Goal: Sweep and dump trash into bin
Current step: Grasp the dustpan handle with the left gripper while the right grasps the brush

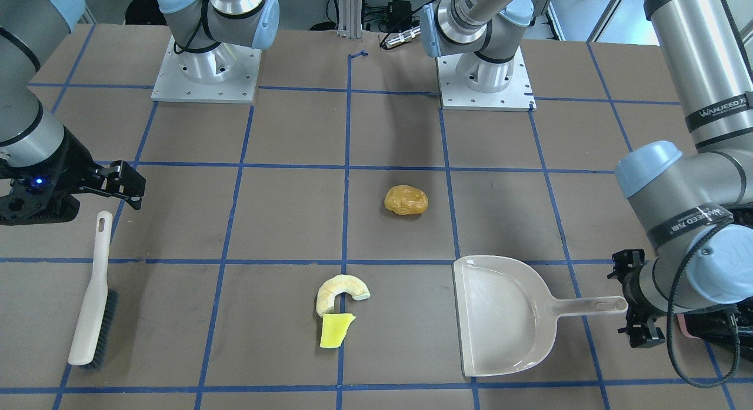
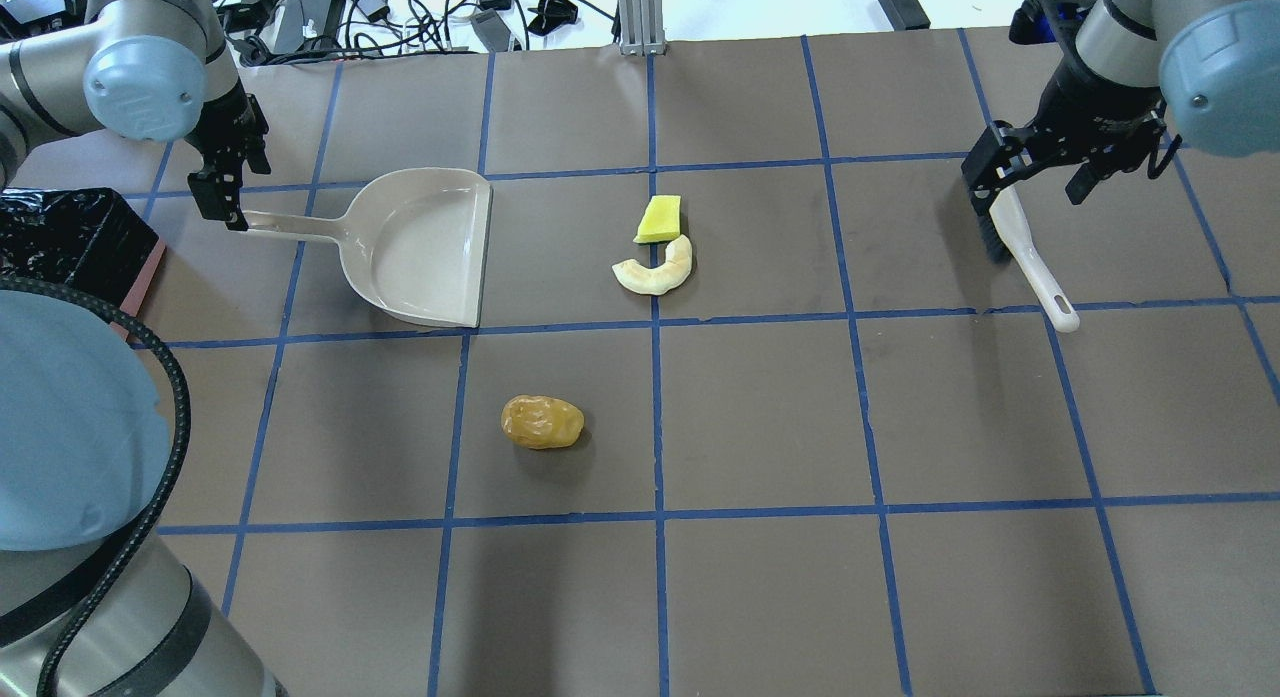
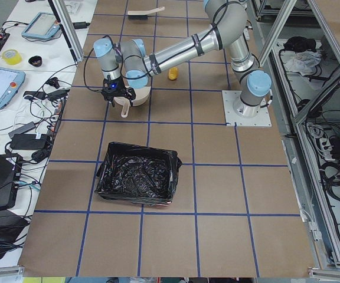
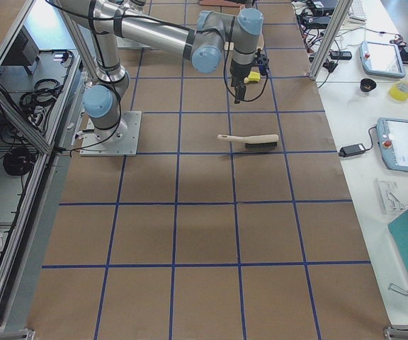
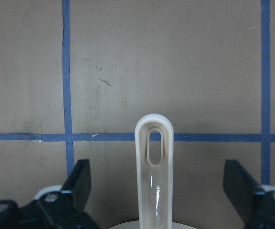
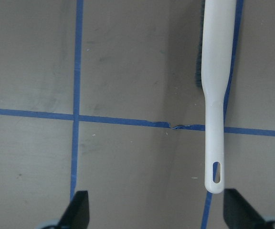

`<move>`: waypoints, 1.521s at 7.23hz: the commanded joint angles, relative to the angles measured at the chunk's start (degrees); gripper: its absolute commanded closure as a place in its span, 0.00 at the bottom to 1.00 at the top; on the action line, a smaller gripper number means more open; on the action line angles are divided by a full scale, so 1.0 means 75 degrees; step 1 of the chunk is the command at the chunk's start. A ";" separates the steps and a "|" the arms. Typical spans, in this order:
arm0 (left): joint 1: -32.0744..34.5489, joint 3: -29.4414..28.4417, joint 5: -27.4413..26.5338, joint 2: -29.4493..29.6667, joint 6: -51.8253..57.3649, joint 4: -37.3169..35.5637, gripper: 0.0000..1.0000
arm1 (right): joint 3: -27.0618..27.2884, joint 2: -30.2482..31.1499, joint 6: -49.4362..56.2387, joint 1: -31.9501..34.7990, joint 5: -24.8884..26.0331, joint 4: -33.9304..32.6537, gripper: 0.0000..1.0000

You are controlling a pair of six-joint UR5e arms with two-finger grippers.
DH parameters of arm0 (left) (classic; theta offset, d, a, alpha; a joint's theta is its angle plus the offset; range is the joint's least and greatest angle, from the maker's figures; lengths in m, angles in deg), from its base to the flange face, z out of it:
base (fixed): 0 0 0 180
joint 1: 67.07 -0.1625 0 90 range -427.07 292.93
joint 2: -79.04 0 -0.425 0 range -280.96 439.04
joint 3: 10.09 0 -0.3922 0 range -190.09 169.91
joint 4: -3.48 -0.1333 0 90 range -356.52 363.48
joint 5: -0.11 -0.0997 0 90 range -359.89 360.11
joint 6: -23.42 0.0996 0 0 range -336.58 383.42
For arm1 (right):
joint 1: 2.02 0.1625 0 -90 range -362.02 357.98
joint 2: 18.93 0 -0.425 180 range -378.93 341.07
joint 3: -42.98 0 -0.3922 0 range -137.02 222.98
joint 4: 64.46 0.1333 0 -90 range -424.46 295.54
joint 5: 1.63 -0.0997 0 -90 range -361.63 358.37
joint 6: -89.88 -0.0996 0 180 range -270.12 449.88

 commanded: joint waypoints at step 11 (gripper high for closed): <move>-0.0259 0.0438 0.0623 0.0091 0.0441 -0.0087 0.19 | 0.1289 -0.1419 0.0104 -0.0605 0.1064 -0.2272 0.00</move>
